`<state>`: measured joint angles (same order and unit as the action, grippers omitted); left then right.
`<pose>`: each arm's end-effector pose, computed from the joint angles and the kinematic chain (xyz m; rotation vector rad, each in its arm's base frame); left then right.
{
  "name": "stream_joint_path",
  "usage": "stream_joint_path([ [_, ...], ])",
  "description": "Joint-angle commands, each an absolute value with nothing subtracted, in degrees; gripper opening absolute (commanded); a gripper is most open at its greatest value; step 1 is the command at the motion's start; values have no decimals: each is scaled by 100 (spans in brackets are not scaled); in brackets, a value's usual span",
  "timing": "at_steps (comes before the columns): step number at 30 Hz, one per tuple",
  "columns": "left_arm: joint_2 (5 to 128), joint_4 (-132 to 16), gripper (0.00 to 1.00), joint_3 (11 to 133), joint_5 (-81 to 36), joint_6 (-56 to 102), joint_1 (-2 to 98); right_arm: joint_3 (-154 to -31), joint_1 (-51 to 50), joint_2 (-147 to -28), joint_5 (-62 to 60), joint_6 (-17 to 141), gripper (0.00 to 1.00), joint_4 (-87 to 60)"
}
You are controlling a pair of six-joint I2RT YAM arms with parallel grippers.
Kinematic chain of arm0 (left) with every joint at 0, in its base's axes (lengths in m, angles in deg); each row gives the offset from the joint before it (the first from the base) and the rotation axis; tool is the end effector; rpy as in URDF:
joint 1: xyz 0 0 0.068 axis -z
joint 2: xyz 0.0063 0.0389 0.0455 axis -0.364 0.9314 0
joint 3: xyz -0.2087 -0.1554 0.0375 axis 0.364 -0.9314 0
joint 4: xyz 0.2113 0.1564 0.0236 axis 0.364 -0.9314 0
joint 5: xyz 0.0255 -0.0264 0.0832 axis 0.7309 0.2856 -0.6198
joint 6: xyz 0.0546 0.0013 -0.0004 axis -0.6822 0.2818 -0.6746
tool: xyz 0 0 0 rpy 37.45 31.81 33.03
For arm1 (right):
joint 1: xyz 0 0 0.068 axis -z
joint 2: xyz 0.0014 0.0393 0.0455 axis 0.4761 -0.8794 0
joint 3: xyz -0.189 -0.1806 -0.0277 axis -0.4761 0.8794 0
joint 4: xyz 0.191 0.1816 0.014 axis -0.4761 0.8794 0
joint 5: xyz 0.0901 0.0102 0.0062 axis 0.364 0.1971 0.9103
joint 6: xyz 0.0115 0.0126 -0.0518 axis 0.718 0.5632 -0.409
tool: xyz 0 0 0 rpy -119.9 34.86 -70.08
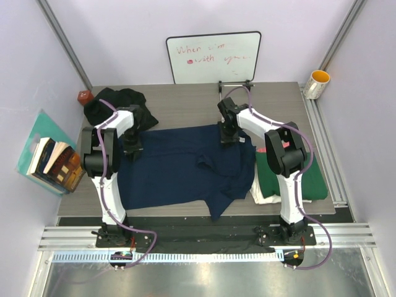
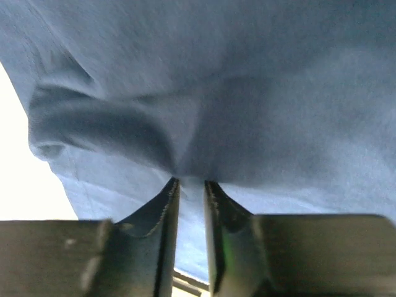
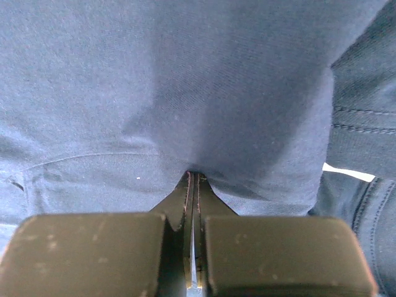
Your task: Fold and stack the t-shirts
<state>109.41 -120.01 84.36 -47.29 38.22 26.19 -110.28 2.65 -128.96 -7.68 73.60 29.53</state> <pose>0.3718 -0.0209 0.1427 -0.5714 3.0323 0.4572 0.3918 0.1899 0.1533 -0.1889 2.8562 0.1907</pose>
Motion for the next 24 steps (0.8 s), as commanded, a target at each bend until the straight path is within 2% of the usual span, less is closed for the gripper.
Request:
stream_joint_path([
  [1, 10989, -11757, 9, 8585, -4952, 3844, 2556, -11157, 294, -13388, -829, 7402, 1, 2882],
  [3, 11024, -11766, 0, 8647, -4988, 3826, 2530, -11201, 355, -13424, -856, 7384, 1, 2944],
  [14, 10805, -11591, 0, 8147, -4715, 3940, 2486, -11280, 786, -13520, -1488, 7358, 1, 3234],
  [24, 10234, -11494, 0, 7469, -4662, 3809, 2486, -12228, 1015, -13959, -1629, 7314, 1, 3585],
])
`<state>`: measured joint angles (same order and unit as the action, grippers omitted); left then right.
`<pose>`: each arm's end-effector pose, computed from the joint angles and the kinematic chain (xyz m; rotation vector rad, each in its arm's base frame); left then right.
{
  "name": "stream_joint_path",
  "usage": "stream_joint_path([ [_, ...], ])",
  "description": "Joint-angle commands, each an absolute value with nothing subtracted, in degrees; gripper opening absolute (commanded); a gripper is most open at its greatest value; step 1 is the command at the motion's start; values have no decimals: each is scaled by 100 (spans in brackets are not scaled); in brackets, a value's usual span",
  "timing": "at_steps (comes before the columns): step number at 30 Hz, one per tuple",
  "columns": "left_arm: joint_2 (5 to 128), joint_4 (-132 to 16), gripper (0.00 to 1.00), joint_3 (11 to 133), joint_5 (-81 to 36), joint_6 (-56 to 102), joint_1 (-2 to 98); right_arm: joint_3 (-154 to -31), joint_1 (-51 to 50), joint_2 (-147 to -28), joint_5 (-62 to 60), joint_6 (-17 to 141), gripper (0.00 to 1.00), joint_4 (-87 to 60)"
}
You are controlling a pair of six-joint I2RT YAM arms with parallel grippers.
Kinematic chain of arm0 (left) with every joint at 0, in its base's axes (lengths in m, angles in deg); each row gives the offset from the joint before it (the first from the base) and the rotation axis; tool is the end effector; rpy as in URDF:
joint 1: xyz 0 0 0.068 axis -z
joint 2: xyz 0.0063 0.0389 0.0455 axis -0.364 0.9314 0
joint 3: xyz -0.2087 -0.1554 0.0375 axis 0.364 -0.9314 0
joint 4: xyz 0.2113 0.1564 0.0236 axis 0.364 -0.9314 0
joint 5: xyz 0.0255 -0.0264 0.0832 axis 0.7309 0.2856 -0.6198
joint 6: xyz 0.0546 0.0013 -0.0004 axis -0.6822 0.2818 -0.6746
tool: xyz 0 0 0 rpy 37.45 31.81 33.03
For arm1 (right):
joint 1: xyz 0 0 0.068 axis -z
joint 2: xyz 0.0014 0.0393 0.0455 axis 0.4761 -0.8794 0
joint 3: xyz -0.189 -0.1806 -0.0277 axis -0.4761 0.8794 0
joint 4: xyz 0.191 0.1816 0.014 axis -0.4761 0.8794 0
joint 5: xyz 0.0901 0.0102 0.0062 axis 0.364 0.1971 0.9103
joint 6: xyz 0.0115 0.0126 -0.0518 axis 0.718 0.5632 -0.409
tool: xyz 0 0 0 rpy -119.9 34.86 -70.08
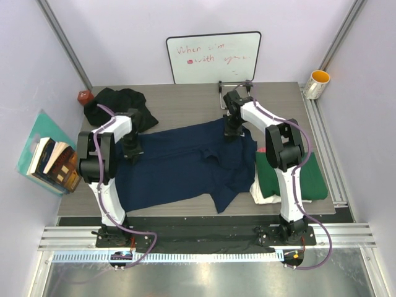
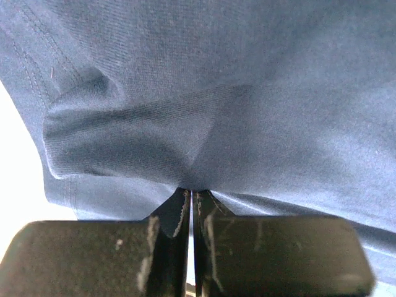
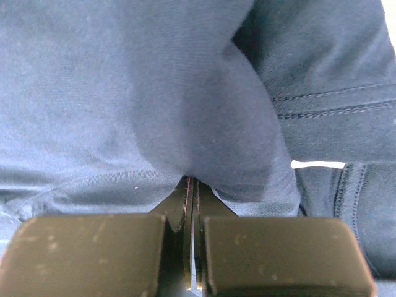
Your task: Fold and stack the t-shirts
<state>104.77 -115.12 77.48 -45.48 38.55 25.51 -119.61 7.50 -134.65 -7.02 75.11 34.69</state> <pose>0.3549 -0.0164 0.1418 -0.6036 3.0001 0.3871 0.4264 0.1642 0.1535 -0.0323 2.8880 0.1827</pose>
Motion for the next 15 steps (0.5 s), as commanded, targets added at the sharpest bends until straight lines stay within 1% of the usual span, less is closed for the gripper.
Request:
stream_joint_path([
  [1, 10181, -11476, 0, 7469, -4706, 3809, 2486, -12273, 1015, -13969, -1664, 7305, 1, 3612],
  [2, 10154, -11502, 1, 7530, -4785, 3817, 2486, -12309, 1023, -13977, -1656, 7305, 1, 3629],
  [3, 10128, -11520, 11, 7600, -4829, 3809, 2477, -12370, 1024, -13986, -1604, 7297, 1, 3647],
  [4, 10119, -11546, 15, 7758, -4864, 3817, 2469, -12371, 1024, -13960, -1455, 7279, 1, 3656],
  [9, 10040, -11634, 30, 8566, -4970, 3818, 2442, -12152, 1024, -13705, -1278, 7332, 2, 3498],
  [11, 10144, -11643, 33, 9249, -5101, 3791, 2425, -12064, 1024, -13618, -1217, 7306, 2, 3498],
  [15, 10741, -11800, 32, 9745, -5137, 3756, 2363, -11931, 1024, -13538, -1076, 7288, 2, 3480],
])
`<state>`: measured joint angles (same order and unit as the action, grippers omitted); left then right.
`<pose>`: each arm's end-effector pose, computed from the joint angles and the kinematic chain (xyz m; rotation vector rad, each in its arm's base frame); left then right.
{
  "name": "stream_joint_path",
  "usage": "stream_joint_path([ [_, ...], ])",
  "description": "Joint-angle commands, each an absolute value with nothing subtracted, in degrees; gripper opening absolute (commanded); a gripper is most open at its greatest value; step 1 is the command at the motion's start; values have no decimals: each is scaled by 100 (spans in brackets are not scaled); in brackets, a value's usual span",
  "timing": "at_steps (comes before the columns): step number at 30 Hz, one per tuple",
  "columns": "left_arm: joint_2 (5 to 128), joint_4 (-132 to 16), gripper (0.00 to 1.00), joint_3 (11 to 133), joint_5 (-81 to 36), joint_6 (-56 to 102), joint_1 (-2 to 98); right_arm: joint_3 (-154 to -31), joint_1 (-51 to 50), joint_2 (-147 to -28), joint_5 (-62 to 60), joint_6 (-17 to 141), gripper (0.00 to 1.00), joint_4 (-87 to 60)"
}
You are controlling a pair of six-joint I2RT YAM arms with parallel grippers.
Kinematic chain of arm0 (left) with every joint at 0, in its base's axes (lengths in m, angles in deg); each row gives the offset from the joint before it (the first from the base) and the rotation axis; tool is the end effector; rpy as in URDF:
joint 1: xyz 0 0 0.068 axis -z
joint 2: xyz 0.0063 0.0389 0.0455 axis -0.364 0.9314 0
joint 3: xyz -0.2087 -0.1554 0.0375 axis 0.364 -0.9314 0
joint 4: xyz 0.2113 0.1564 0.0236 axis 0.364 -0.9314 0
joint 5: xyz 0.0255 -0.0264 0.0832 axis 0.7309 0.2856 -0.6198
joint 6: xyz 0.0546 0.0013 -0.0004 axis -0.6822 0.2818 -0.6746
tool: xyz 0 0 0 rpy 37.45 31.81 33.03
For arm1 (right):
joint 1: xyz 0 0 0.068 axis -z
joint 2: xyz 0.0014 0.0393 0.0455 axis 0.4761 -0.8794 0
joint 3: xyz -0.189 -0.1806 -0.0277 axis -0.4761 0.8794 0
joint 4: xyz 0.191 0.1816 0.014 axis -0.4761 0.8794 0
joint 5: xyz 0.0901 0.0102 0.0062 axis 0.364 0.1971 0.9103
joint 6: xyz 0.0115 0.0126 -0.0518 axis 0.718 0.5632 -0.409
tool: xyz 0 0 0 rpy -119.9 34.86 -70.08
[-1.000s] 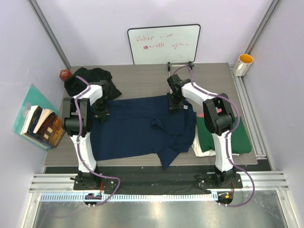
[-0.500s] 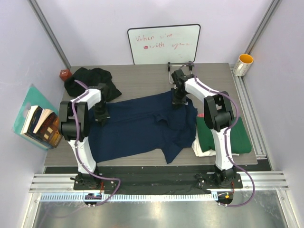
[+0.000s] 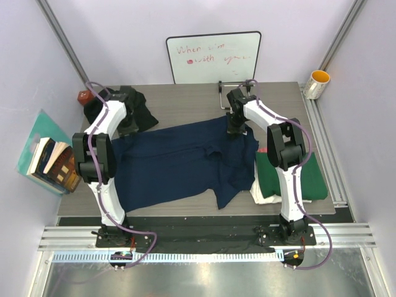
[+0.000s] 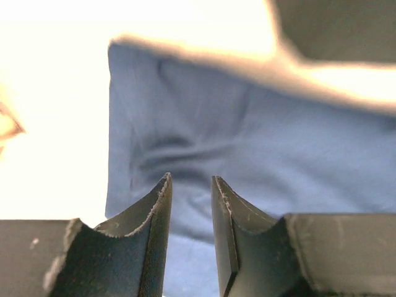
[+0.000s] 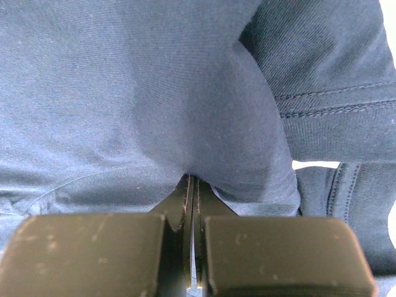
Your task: Fold and stack the t-shirts
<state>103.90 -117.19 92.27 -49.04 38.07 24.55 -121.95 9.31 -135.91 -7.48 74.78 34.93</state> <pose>0.3942 -0.0104 0.2140 -0.6208 2.7537 0.3583 0.4379 0.1526 0.1552 0.0063 2.8700 0.1711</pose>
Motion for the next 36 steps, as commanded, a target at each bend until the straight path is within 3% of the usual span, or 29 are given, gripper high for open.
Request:
stream_joint_path([
  [1, 10865, -11801, 31, 9798, -5128, 3765, 2328, -11879, 1024, -13495, -1050, 7296, 2, 3471],
  [13, 11112, -11406, 24, 9097, -5014, 3897, 2214, -11755, 1024, -13371, -1032, 7279, 2, 3524],
  [18, 11296, -11125, 0, 8867, -5154, 3897, 2161, -11729, 1024, -13327, -1076, 7279, 2, 3620],
  [27, 11850, -11124, 0, 9200, -5330, 3905, 1494, -11430, 1024, -13125, -1146, 7270, 2, 3709],
  [29, 11911, -11212, 3, 9332, -5322, 3879, 1414, -11413, 1032, -13134, -1199, 7270, 2, 3743],
  [33, 11886, -11247, 27, 9525, -5172, 3826, 1282, -11465, 1032, -13212, -1296, 7305, 2, 3796],
  [36, 11815, -11379, 38, 9727, -5260, 3782, 1282, -11492, 1024, -13283, -1287, 7349, 1, 3814],
])
